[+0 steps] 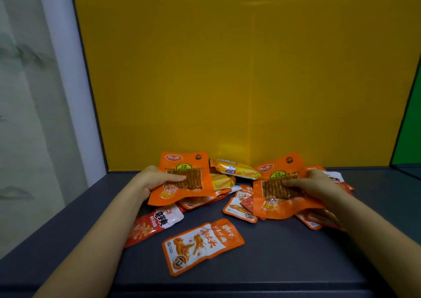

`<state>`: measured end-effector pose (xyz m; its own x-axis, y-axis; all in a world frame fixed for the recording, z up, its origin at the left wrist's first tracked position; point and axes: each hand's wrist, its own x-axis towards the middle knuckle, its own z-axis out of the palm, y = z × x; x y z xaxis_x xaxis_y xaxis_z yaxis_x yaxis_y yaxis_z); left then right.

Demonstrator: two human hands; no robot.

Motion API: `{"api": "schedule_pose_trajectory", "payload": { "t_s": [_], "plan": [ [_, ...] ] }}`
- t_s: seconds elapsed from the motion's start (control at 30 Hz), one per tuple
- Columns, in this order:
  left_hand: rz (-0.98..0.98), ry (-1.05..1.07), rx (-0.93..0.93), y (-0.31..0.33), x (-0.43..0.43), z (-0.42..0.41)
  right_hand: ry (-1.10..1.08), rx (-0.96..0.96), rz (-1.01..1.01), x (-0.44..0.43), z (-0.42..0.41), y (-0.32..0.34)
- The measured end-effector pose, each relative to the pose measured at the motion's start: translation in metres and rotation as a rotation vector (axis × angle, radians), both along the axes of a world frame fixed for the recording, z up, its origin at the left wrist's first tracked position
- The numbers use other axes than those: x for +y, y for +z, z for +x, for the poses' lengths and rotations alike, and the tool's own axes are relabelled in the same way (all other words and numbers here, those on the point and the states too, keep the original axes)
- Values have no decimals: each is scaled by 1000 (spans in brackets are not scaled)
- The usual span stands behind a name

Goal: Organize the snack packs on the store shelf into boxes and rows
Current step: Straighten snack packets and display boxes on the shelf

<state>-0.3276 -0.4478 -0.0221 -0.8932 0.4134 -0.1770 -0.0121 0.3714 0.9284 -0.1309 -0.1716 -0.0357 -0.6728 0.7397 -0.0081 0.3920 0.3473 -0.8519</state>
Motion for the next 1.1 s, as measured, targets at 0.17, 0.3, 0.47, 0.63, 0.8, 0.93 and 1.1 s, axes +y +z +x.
{"api": "schedule_pose_trajectory", "payload": {
  "t_s": [0.17, 0.3, 0.47, 0.63, 0.8, 0.93, 1.1],
  "plan": [
    [145, 12, -3, 10, -13, -5, -47, 95, -6, 1, 1, 5],
    [322, 48, -1, 21, -25, 1, -138, 168, -28, 19, 23, 11],
    [474, -75, -6, 44, 5, 39, -121, 333, -172, 30, 73, 23],
    [468, -287, 19, 63, 77, 96, -150, 378, -222, 51, 132, 29],
    [453, -497, -19, 61, 162, 166, -204, 412, -248, 90, 218, 34],
    [440, -608, -59, 51, 234, 232, -297, 433, -225, 132, 300, 37],
    [391, -728, -98, 36, 326, 322, -404, 410, -192, 181, 412, 41]
  ]
}}
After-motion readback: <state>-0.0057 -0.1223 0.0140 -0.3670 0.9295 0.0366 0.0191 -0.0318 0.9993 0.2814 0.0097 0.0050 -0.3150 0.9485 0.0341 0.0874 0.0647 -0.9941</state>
